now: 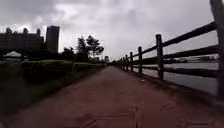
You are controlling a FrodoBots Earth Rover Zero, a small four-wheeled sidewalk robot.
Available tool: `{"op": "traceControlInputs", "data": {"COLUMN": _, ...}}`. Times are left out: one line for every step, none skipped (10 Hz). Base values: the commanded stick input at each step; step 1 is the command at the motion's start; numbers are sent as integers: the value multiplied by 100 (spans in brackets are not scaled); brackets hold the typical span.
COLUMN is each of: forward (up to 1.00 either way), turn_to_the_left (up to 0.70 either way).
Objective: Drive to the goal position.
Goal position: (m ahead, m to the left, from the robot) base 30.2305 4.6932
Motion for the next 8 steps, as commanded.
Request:
{"op": "traceControlInputs", "data": {"forward": 100, "turn_to_the_left": 0}}
{"op": "traceControlInputs", "data": {"forward": 100, "turn_to_the_left": 0}}
{"op": "traceControlInputs", "data": {"forward": 100, "turn_to_the_left": 0}}
{"op": "traceControlInputs", "data": {"forward": 100, "turn_to_the_left": 0}}
{"op": "traceControlInputs", "data": {"forward": 100, "turn_to_the_left": 0}}
{"op": "traceControlInputs", "data": {"forward": 100, "turn_to_the_left": 0}}
{"op": "traceControlInputs", "data": {"forward": 100, "turn_to_the_left": 0}}
{"op": "traceControlInputs", "data": {"forward": 100, "turn_to_the_left": 0}}
